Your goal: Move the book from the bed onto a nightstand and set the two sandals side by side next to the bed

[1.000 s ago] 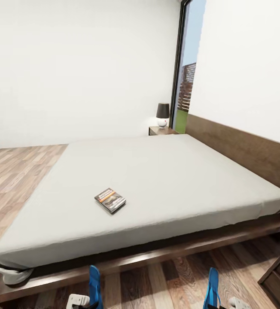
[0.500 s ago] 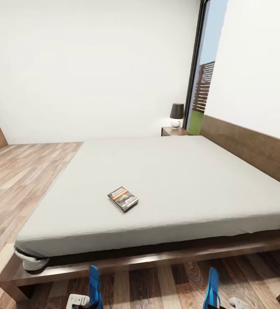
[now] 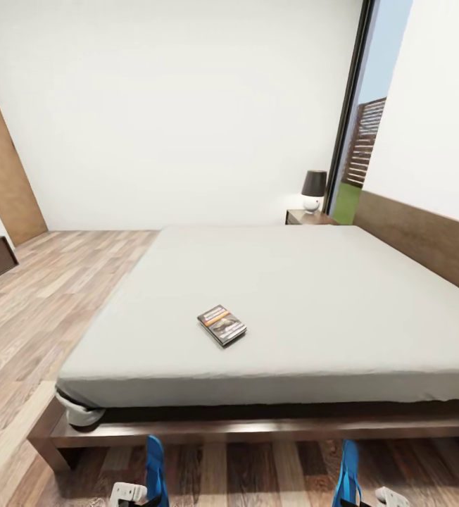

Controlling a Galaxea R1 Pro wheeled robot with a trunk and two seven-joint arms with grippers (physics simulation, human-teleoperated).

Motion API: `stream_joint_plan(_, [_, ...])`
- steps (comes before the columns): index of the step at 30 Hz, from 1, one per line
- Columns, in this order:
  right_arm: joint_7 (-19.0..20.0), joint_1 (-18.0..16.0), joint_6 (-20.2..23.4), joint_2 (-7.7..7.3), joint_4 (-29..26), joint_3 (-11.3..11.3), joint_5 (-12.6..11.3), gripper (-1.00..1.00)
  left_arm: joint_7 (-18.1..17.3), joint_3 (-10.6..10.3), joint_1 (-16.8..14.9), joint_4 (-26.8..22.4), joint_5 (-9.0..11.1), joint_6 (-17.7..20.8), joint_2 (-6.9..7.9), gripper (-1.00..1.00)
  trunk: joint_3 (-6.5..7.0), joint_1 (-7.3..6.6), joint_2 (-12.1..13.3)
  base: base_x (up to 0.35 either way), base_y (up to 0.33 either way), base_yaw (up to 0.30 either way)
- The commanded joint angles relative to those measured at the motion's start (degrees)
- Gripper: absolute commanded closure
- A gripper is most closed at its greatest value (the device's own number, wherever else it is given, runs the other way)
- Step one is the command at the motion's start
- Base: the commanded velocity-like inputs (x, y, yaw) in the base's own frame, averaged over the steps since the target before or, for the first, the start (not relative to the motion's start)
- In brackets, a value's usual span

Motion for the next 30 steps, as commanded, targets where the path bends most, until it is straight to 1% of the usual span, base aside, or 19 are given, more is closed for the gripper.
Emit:
stream_joint_plan(1, [0.1, 0.0, 0.3, -0.04, 0.0, 0.3, -0.6, 1.00, -0.2, 0.5, -0.1, 0.0, -0.6, -0.4, -0.04, 1.00, -0.05, -0.01, 0.0, 0.000, 0.000, 0.209])
stream_joint_plan(14, [0.2, 0.0, 0.3, -0.04, 0.0, 0.3, -0.6, 1.00, -0.2, 0.4, -0.1, 0.0, -0.6, -0.4, -0.01, 1.00, -0.05, -0.01, 0.0, 0.000, 0.000, 0.195])
stream_joint_plan(30, [0.3, 0.0, 0.3, -0.07, -0.1, 0.3, -0.6, 1.00, -0.2, 0.4, -0.1, 0.0, -0.6, -0.4, 0.01, 1.00, -0.05, -0.01, 0.0, 0.000, 0.000, 0.012])
